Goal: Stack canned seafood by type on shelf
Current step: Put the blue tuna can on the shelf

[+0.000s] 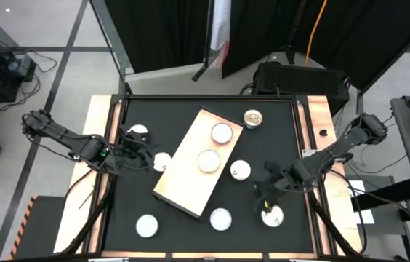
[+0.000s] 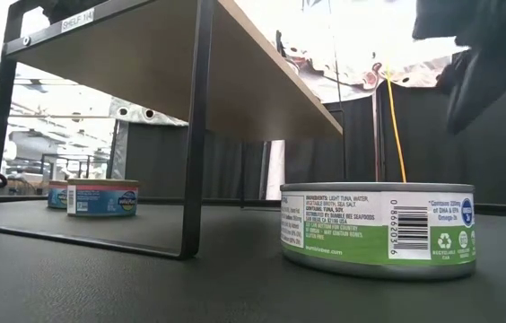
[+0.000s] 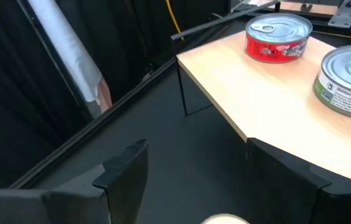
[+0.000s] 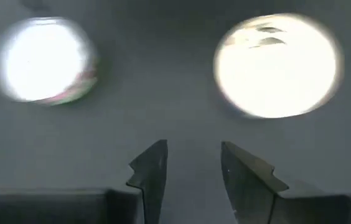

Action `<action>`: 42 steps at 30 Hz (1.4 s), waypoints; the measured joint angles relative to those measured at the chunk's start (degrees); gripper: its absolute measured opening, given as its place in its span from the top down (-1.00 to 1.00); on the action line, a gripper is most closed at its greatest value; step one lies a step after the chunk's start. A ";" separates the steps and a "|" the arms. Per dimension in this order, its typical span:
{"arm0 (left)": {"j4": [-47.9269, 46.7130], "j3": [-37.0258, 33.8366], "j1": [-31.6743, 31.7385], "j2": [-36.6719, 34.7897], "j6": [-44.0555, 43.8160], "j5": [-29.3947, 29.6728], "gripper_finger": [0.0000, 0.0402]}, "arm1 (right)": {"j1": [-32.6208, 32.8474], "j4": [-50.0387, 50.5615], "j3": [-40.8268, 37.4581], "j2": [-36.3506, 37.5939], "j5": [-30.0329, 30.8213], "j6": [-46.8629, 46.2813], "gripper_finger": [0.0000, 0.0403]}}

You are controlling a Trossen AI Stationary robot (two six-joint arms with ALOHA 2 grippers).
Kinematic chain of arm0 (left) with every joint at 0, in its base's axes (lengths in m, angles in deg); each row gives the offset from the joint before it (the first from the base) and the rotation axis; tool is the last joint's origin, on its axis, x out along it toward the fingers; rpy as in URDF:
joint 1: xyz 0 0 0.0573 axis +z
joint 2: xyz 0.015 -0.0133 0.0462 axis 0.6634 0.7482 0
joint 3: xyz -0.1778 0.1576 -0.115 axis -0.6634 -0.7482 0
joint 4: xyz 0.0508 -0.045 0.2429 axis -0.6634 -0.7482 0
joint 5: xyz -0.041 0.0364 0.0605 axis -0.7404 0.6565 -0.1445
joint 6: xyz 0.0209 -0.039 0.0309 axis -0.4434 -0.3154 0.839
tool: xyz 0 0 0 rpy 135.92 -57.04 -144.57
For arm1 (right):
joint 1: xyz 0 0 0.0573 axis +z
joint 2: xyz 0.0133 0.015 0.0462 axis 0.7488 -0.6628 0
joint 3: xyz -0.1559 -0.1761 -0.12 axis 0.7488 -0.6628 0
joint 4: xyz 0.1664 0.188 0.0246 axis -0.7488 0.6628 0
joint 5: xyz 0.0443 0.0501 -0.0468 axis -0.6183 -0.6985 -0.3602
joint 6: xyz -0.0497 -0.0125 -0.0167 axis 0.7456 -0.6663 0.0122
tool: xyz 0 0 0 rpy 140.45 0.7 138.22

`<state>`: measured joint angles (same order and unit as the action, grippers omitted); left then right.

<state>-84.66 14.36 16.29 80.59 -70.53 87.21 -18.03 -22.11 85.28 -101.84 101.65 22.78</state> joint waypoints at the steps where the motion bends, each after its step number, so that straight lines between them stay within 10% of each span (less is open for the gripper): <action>1: -0.02 0.00 -0.01 0.00 -0.04 -0.74 -0.34 | 1.29 0.22 1.03 0.02 -2.01 -0.93 0.29; 24: 0.05 0.00 -0.01 -0.04 9.31 4.05 -0.34 | 21.69 7.31 6.66 -10.33 -12.80 -19.49 0.30; 42: 0.24 0.00 0.01 -0.07 10.47 6.72 -0.34 | 25.16 7.70 6.70 -15.65 -11.16 -22.10 0.82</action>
<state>-84.42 14.36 16.31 80.53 -60.06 93.93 7.13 -14.41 91.98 -117.49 90.49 0.67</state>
